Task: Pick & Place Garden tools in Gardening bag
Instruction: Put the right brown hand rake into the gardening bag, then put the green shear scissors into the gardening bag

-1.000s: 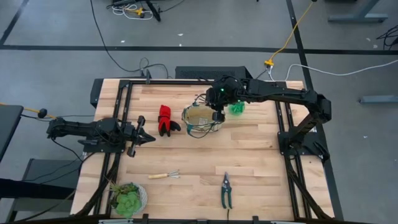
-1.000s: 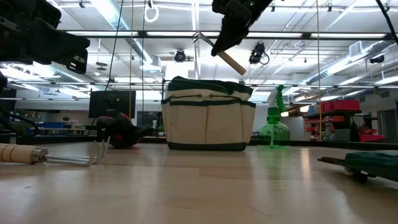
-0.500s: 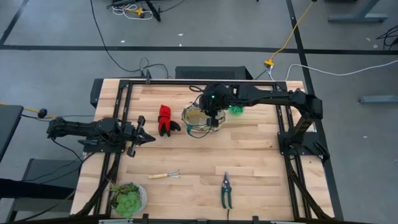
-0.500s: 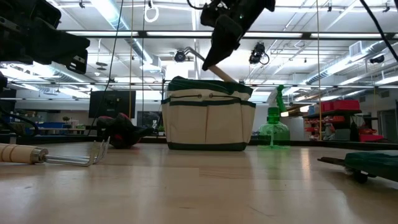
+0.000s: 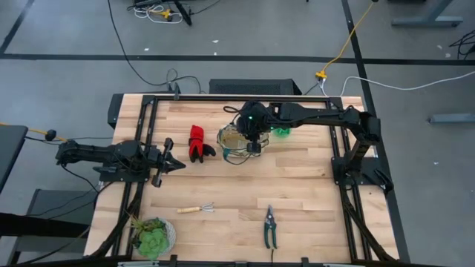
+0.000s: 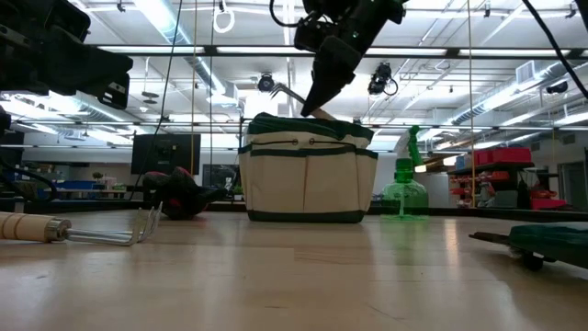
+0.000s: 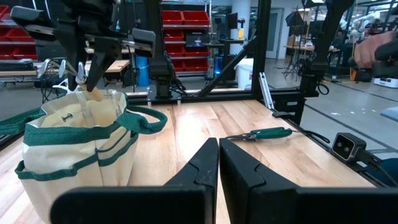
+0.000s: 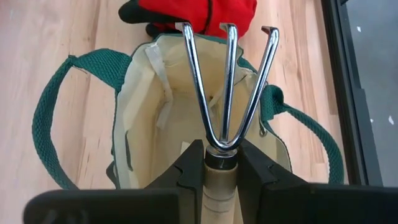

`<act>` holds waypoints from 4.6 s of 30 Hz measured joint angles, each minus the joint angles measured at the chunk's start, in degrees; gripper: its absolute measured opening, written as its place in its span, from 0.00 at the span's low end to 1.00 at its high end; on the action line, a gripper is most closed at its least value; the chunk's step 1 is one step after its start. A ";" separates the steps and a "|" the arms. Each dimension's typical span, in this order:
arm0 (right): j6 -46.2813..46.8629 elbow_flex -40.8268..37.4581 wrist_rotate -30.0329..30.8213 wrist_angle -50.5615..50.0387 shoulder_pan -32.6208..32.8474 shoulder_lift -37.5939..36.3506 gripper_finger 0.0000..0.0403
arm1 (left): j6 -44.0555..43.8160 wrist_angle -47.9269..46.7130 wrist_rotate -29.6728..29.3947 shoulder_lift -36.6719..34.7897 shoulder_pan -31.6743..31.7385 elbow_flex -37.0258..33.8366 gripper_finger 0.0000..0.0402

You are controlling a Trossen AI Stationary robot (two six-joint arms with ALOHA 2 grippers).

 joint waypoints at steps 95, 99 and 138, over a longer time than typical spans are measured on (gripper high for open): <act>3.30 0.02 3.19 -18.16 3.25 -13.22 0.42 | 0.00 -0.02 0.00 0.02 0.02 -0.02 0.05; 3.44 0.02 3.08 -18.52 4.81 -13.22 0.42 | 0.00 -0.02 0.00 0.01 0.00 0.00 0.05; -11.52 -20.90 7.59 -6.91 37.18 -13.14 0.42 | 0.00 -0.02 0.00 0.02 0.01 -0.01 0.05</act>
